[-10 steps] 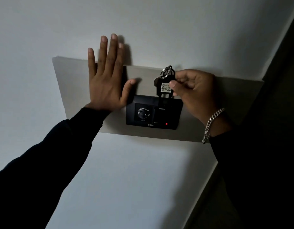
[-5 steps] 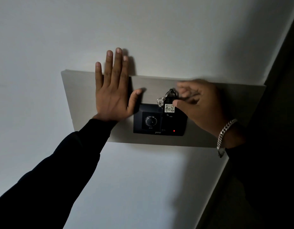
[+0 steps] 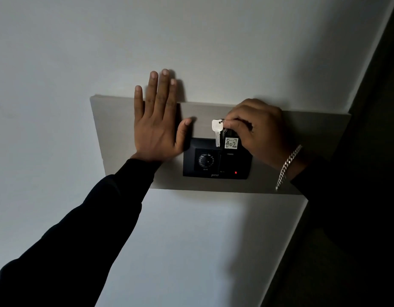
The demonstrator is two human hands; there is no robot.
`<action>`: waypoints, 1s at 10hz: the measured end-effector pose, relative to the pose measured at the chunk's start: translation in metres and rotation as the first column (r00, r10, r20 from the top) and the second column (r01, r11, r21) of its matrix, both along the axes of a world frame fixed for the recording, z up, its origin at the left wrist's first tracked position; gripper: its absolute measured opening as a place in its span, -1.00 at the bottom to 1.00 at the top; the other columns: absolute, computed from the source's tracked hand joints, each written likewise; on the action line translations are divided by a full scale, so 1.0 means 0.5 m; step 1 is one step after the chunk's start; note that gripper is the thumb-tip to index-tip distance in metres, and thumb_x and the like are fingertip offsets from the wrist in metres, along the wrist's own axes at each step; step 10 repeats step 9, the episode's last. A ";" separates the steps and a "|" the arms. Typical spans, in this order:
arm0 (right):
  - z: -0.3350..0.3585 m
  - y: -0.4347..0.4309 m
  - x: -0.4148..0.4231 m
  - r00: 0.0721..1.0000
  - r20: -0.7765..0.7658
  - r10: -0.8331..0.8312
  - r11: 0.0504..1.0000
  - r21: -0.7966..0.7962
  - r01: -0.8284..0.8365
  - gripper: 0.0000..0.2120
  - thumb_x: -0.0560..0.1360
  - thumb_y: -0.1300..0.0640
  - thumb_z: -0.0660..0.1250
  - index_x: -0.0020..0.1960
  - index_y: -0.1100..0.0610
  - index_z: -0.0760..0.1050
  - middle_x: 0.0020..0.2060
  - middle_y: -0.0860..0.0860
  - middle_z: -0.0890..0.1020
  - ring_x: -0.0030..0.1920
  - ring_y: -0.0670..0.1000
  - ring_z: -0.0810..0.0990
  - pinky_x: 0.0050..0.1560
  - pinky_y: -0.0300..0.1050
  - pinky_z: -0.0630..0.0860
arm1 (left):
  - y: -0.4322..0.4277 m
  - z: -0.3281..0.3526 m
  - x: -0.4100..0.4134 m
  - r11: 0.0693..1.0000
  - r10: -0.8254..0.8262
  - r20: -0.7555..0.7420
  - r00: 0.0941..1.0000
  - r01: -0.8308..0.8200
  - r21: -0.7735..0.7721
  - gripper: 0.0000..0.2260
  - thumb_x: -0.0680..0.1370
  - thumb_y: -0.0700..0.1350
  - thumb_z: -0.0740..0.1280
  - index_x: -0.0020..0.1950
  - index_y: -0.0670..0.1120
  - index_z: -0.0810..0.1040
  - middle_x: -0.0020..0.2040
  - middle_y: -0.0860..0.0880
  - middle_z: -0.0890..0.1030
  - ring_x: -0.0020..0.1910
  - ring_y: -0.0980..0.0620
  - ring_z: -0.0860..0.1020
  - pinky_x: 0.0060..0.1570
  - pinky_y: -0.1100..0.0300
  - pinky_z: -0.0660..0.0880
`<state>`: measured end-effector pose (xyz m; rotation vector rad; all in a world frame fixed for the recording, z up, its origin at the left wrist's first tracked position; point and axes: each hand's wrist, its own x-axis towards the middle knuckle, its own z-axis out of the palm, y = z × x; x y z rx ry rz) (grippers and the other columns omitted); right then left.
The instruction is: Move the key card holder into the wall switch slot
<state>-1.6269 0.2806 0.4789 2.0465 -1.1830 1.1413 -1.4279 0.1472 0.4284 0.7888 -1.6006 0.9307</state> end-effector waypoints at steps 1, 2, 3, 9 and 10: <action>-0.015 0.001 0.000 0.994 0.111 0.010 0.999 -0.037 -0.006 -0.90 0.48 0.23 0.39 -0.20 0.23 0.62 -0.26 0.09 0.67 -0.21 0.07 0.60 -0.14 -0.02 0.53 | -0.004 -0.009 0.006 1.000 0.013 -0.003 1.000 -0.013 -0.006 -0.34 0.63 0.17 0.05 0.60 -0.23 0.14 0.61 -0.27 0.22 0.63 -0.23 0.10 0.62 -0.18 -0.04; -0.024 -0.001 -0.003 0.988 0.151 0.021 0.998 -0.058 -0.013 -0.91 0.47 0.22 0.41 -0.20 0.21 0.64 -0.25 0.08 0.69 -0.20 0.05 0.61 -0.14 -0.01 0.55 | -0.006 -0.022 0.014 0.999 0.034 0.013 0.999 -0.034 -0.001 -0.31 0.62 0.18 0.05 0.60 -0.24 0.10 0.61 -0.27 0.19 0.64 -0.24 0.08 0.62 -0.18 -0.06; -0.032 -0.002 -0.004 0.986 0.160 0.040 0.997 -0.077 -0.028 -0.91 0.46 0.21 0.42 -0.19 0.21 0.65 -0.25 0.08 0.70 -0.20 0.05 0.63 -0.13 0.00 0.55 | -0.007 -0.033 0.021 0.997 0.069 0.029 0.997 -0.070 0.016 -0.29 0.61 0.20 0.05 0.61 -0.25 0.07 0.61 -0.29 0.18 0.63 -0.25 0.07 0.61 -0.23 -0.03; -0.046 0.059 0.004 0.978 0.207 0.013 0.998 -0.062 0.000 -0.75 0.45 0.15 0.44 0.11 0.21 0.62 0.01 0.09 0.70 -0.09 0.02 0.68 0.03 -0.04 0.63 | 0.034 -0.032 0.034 0.984 0.016 0.068 0.998 -0.028 0.177 -0.28 0.62 0.23 0.00 0.61 -0.24 0.05 0.64 -0.24 0.13 0.65 -0.21 0.02 0.61 -0.22 -0.08; -0.046 0.059 0.004 0.978 0.207 0.013 0.998 -0.062 0.000 -0.75 0.45 0.15 0.44 0.11 0.21 0.62 0.01 0.09 0.70 -0.09 0.02 0.68 0.03 -0.04 0.63 | 0.034 -0.032 0.034 0.984 0.016 0.068 0.998 -0.028 0.177 -0.28 0.62 0.23 0.00 0.61 -0.24 0.05 0.64 -0.24 0.13 0.65 -0.21 0.02 0.61 -0.22 -0.08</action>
